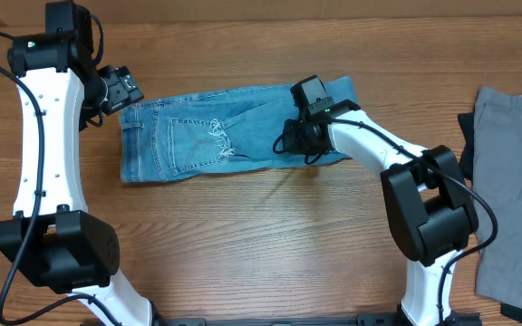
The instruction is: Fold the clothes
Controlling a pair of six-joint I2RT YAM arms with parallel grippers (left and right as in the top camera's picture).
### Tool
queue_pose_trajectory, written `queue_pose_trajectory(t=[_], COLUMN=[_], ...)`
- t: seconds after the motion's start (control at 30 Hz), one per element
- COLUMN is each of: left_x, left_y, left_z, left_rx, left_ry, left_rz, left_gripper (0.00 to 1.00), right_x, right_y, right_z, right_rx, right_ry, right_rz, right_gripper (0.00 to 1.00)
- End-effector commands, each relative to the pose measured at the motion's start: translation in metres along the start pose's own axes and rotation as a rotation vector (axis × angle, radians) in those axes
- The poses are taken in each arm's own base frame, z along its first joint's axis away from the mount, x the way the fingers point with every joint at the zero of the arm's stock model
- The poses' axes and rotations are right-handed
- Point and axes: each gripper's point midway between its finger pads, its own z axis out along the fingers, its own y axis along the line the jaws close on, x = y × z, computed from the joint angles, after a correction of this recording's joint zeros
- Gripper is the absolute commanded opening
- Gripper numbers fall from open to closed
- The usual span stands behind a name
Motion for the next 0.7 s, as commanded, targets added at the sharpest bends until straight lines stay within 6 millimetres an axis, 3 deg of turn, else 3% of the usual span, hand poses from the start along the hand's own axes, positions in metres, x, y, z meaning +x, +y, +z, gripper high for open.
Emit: queue_pose_trajectory(t=[0.0,0.1,0.23,0.37,0.5,0.67], left_x=[-0.001,-0.001,-0.001,-0.001,-0.001,-0.001], left_y=[0.002,0.002,0.002,0.002,0.002,0.002], left_z=[0.001,0.001,0.001,0.001,0.001,0.001], left_rx=[-0.001,-0.001,-0.001,-0.001,-0.001,-0.001], left_ry=[0.002,0.002,0.002,0.002,0.002,0.002], left_rz=[0.000,0.000,0.000,0.000,0.000,0.000], left_gripper=[1.00,1.00,1.00,1.00,1.00,1.00], right_x=[0.010,-0.004,-0.038,-0.074,-0.085,-0.085], right_y=[-0.018,-0.011,-0.007,-0.028,-0.061,-0.091], right_z=[0.008,-0.015,-0.060,-0.102,-0.109,-0.095], right_rx=[0.041,0.008,-0.005,0.040,0.070,0.100], right_ry=[0.035,0.026,-0.069,-0.212,-0.232,-0.213], right_rz=[0.023,0.038,0.050,0.092,0.158,0.211], right_gripper=[0.11,0.11,0.11,0.11,0.11,0.11])
